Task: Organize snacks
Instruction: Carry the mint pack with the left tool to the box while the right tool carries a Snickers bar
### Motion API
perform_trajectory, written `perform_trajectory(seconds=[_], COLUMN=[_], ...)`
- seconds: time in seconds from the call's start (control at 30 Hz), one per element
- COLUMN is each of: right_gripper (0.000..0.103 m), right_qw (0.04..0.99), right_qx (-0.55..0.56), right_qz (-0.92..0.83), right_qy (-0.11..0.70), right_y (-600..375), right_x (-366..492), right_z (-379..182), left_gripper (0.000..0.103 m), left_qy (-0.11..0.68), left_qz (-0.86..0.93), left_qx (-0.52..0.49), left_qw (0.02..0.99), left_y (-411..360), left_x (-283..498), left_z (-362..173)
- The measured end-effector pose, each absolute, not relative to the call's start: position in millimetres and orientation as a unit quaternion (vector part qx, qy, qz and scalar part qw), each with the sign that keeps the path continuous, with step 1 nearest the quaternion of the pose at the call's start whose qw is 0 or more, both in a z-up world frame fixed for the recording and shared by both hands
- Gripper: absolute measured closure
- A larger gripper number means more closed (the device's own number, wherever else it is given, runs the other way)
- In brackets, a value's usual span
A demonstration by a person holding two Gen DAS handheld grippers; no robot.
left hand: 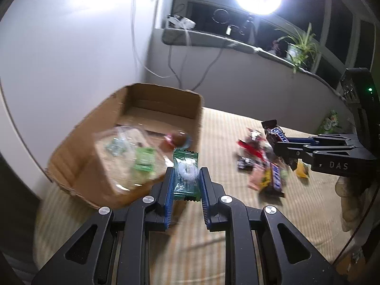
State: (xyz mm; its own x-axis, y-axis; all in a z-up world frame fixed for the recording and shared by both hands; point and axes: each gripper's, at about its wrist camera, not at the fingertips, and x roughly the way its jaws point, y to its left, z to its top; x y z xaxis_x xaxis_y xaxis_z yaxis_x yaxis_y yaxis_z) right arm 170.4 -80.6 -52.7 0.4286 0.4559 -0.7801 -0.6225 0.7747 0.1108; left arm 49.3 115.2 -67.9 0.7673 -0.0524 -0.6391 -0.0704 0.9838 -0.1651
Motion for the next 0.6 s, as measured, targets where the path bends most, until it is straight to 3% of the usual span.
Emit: perform_trajectory(seconds=[0.6], right_gripper=[0.073], right_qw=[0.824], right_qx=[-0.131], right_qz=[0.369], right_qy=[0.410], right_y=[19.5], right_x=[194.3], right_z=[-43.8], left_gripper=[0.084], left_qy=[0.331], left_qz=[0.073], left_qx=[-0.102], left_qw=[0.935], left_y=[185.2], left_x=[54.7], left_z=[-69.5])
